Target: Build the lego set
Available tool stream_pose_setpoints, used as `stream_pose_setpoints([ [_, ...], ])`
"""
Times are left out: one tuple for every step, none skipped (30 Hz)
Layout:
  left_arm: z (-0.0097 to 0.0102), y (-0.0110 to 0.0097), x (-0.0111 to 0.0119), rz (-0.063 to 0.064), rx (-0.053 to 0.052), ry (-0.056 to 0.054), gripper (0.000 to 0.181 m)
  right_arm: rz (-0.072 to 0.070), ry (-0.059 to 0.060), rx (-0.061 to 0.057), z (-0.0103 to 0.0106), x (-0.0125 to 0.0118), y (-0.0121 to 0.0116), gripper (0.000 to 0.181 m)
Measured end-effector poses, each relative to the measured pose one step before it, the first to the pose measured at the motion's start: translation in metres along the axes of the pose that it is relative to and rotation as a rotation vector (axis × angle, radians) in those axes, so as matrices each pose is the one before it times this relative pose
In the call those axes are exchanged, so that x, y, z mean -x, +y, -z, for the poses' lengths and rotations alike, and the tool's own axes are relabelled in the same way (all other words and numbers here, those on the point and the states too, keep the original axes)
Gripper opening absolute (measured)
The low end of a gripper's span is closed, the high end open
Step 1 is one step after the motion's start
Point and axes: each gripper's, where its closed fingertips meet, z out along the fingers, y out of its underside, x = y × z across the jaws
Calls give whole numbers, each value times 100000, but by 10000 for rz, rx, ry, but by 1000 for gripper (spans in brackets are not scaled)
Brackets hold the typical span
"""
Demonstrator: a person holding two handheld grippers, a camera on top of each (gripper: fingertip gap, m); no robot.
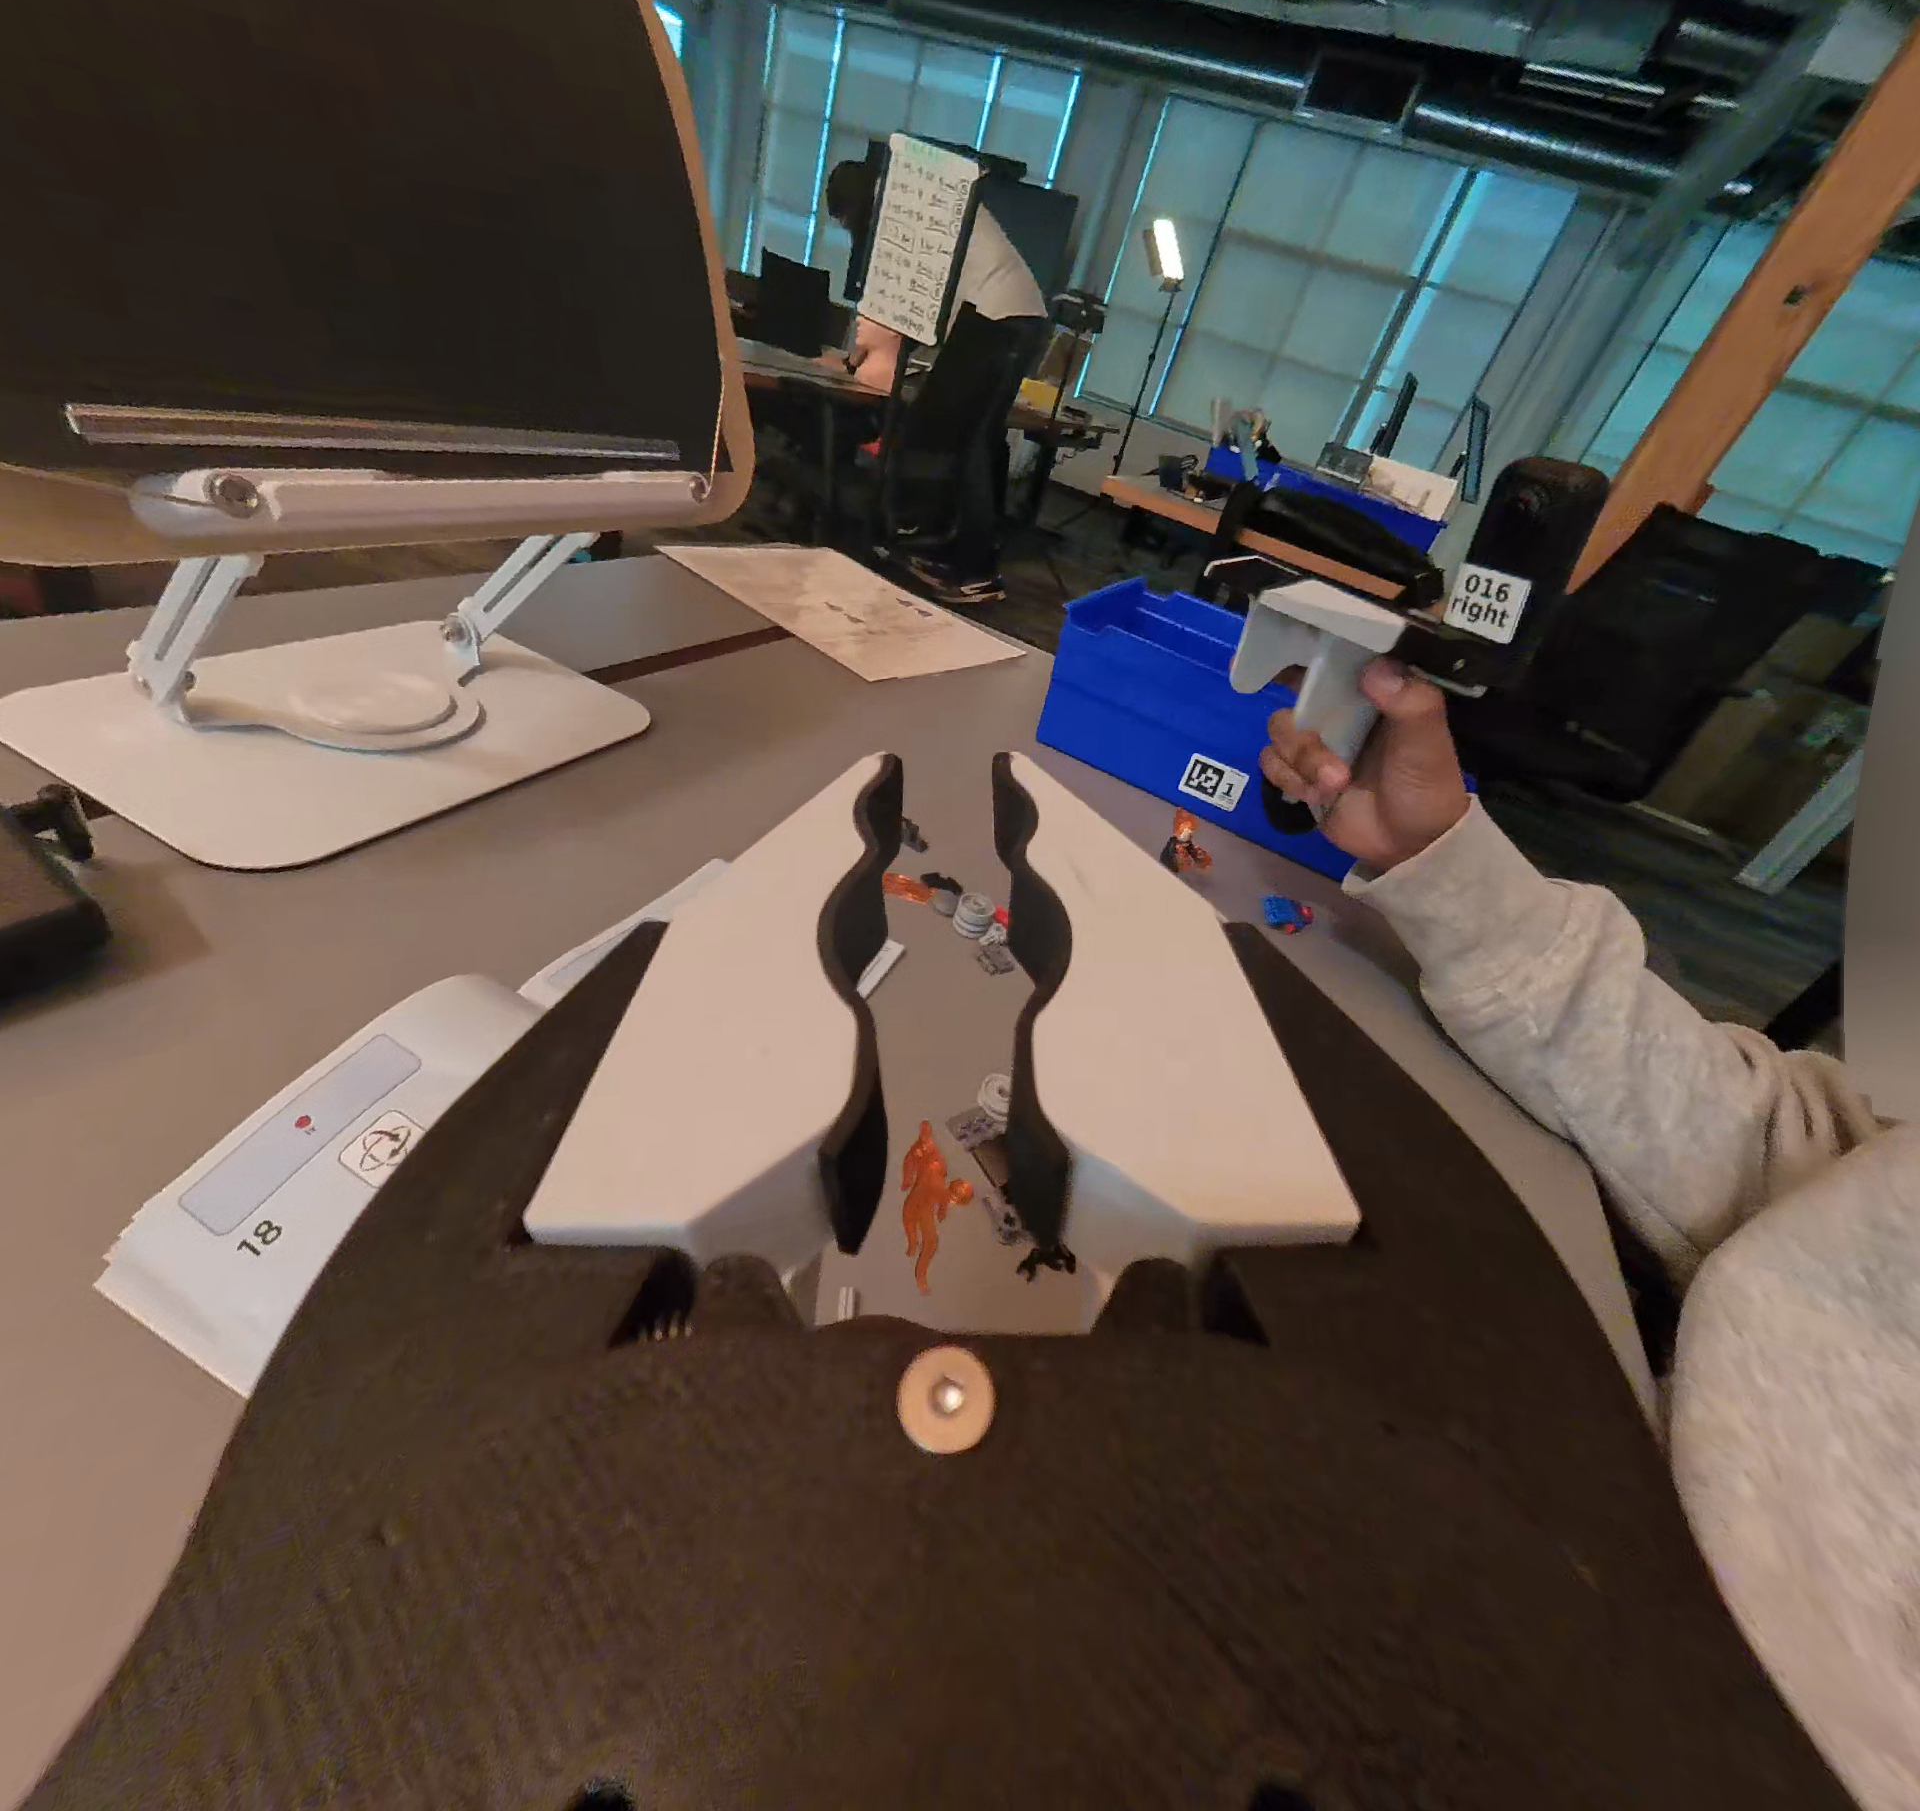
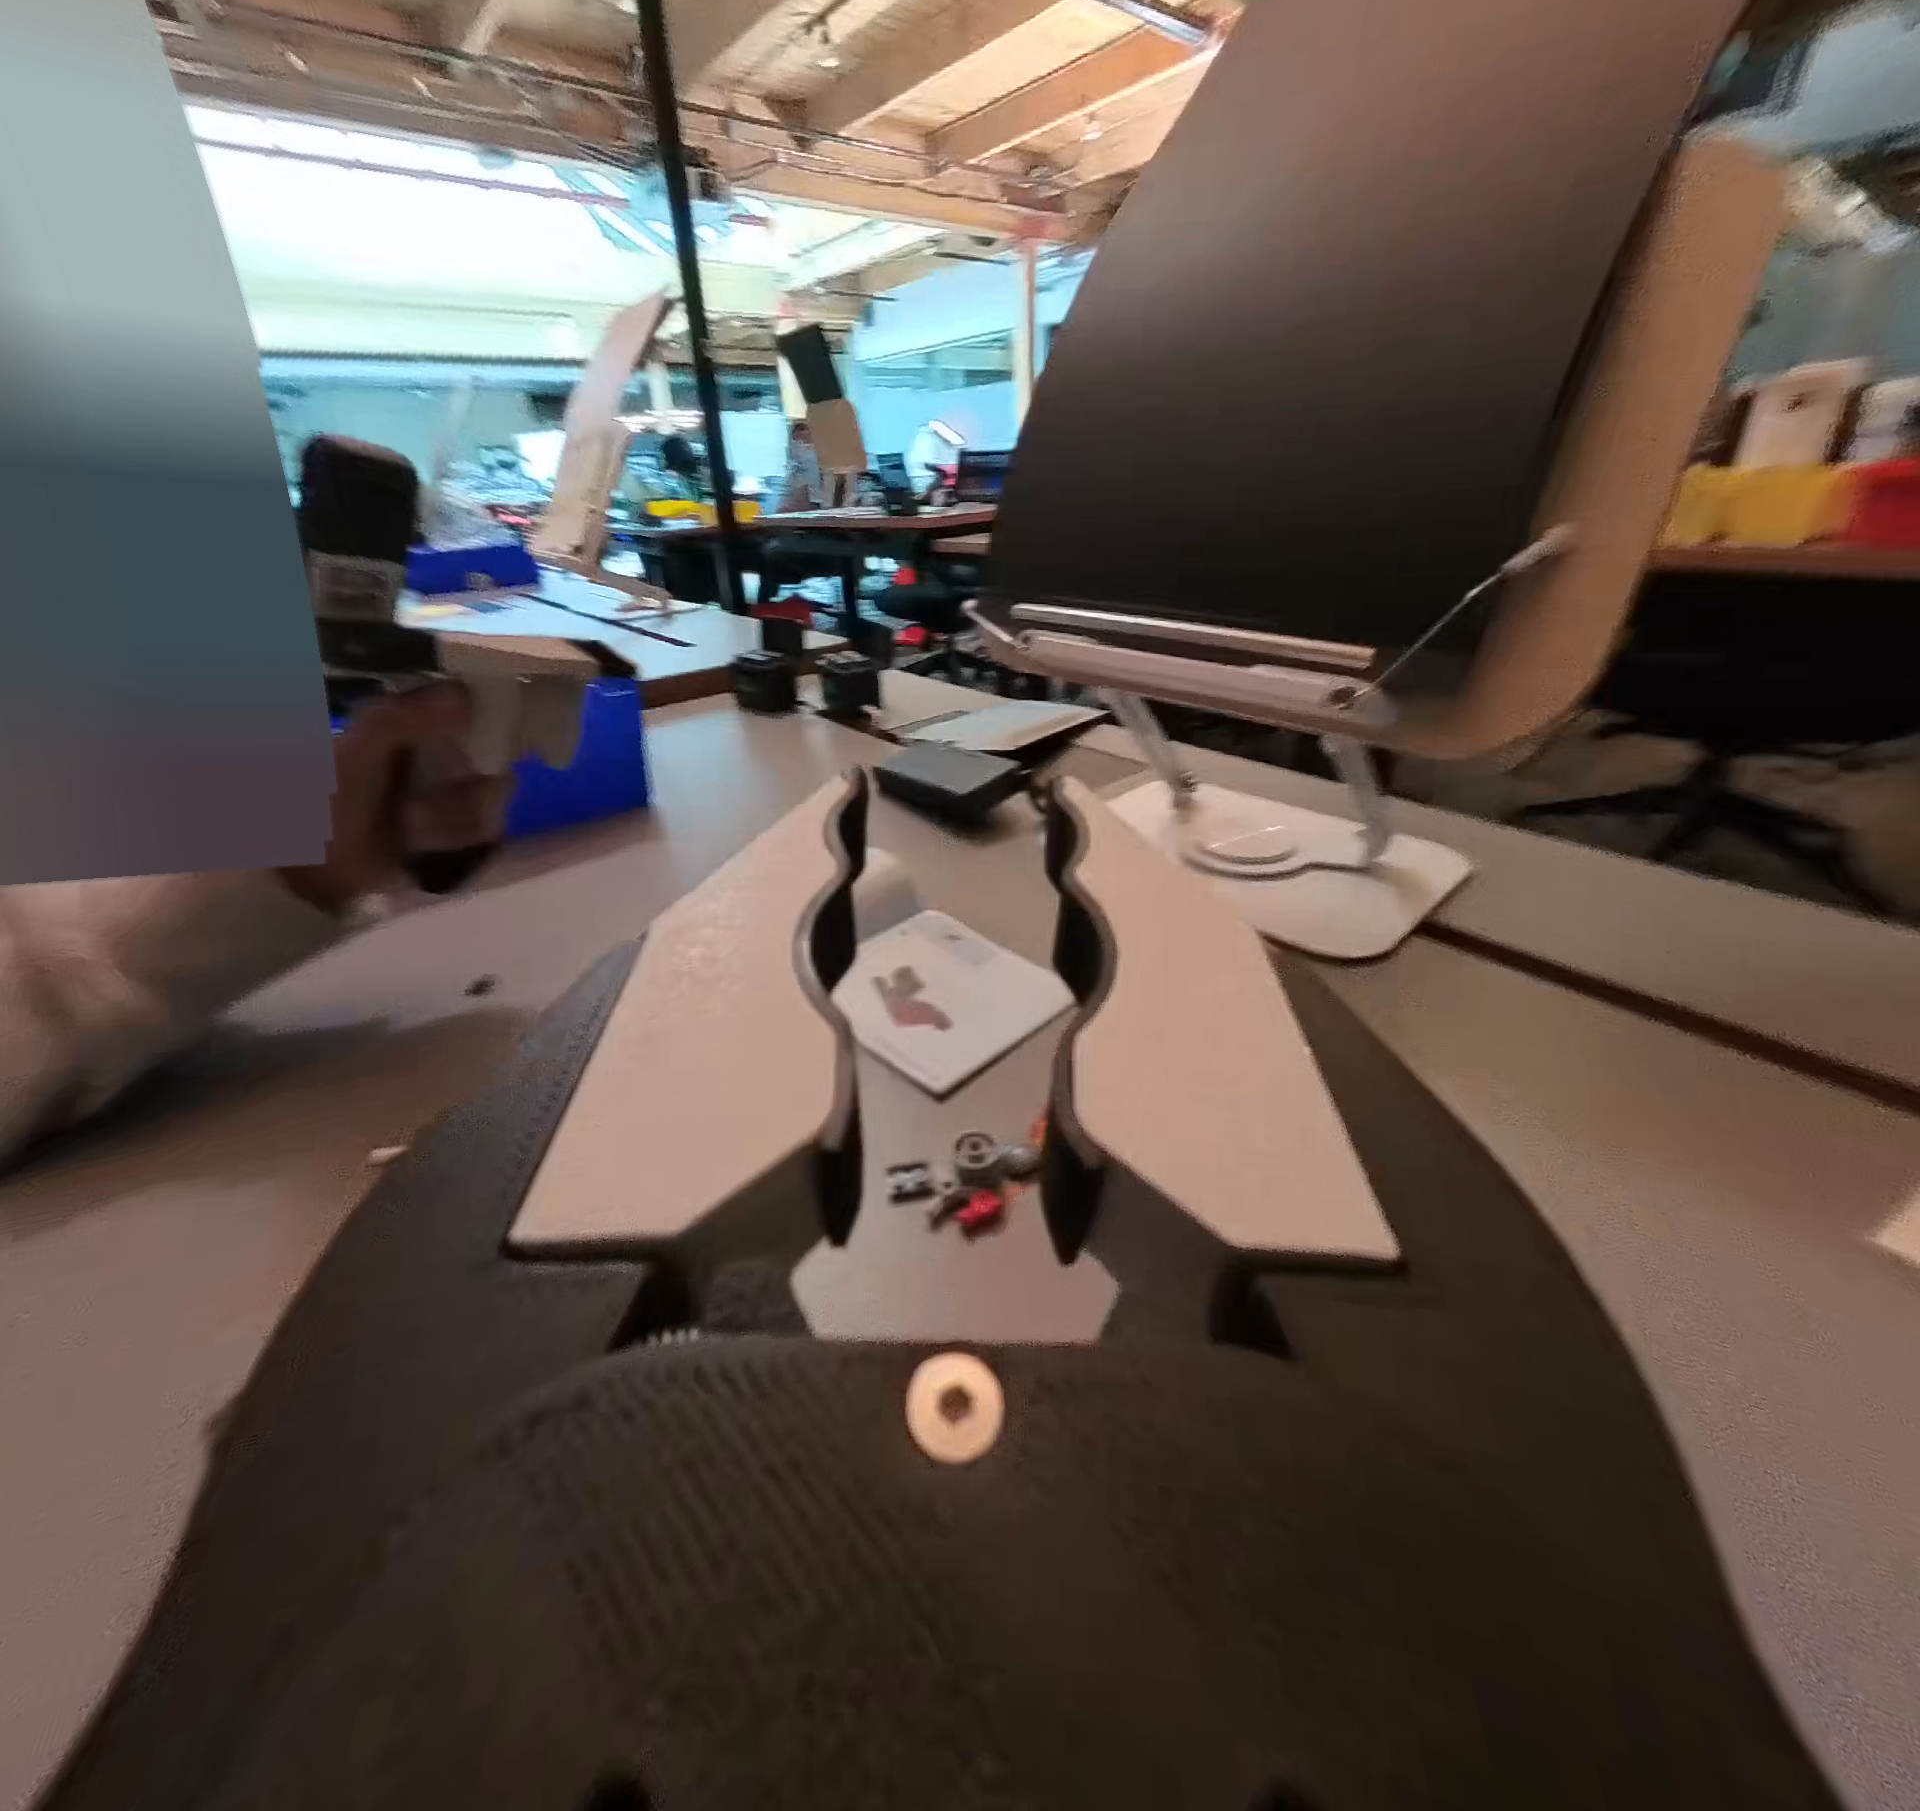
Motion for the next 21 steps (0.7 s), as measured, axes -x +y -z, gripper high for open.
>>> stream_pose_setpoints([
  [-160,216,45,-49,23,-19,17,-363,-254,-9,109,115,2,36],
  [-254,362,-3,-1,93,55,17,-137,-42,-126,125,-34,-182,36],
  [-325,501,-4,45,170,78,17,7,52,-155,101,-49,-258,35],
  [-364,573,14,86,231,81,17,83,46,-102,76,38,-214,34],
  [-371,555,-35,78,233,90,17,114,38,-43,40,76,-127,33],
  [-320,464,-70,28,199,79,17,119,43,15,9,42,-8,33],
  [-270,350,-39,-22,155,31,17,99,45,73,-37,18,106,32],
  [-211,289,-16,-52,128,-11,17,72,32,120,-72,15,190,32],
  [-147,188,-23,-61,93,-17,17,66,17,130,-95,42,196,32],
  [-90,115,-24,-52,62,-10,17,93,7,124,-113,96,177,33],
  [-39,38,-29,-39,34,-7,17,126,46,118,-118,66,187,33],
  [2,-12,-15,-25,-3,-9,17,144,74,117,-123,37,190,33],
  [39,-64,-3,-6,-37,1,17,137,55,121,-148,59,194,33],
  [37,-88,-19,19,-58,19,17,126,36,141,-167,88,229,33],
  [29,-97,-30,40,-73,36,17,133,48,185,-204,60,310,33],
  [10,-77,-46,61,-75,53,17,164,75,240,-217,20,409,33],
  [-9,-46,-38,79,-57,64,17,201,124,294,-243,-22,479,33],
  [-25,-24,-65,88,-41,73,17,240,158,325,-270,-55,538,32],
  [-43,0,-55,90,-34,72,17,265,154,324,-279,-26,538,32],
  [-46,-1,-66,82,-30,73,17,270,136,306,-275,21,507,31],
  [-47,-1,-76,65,-28,73,17,264,132,285,-282,34,464,30],
])
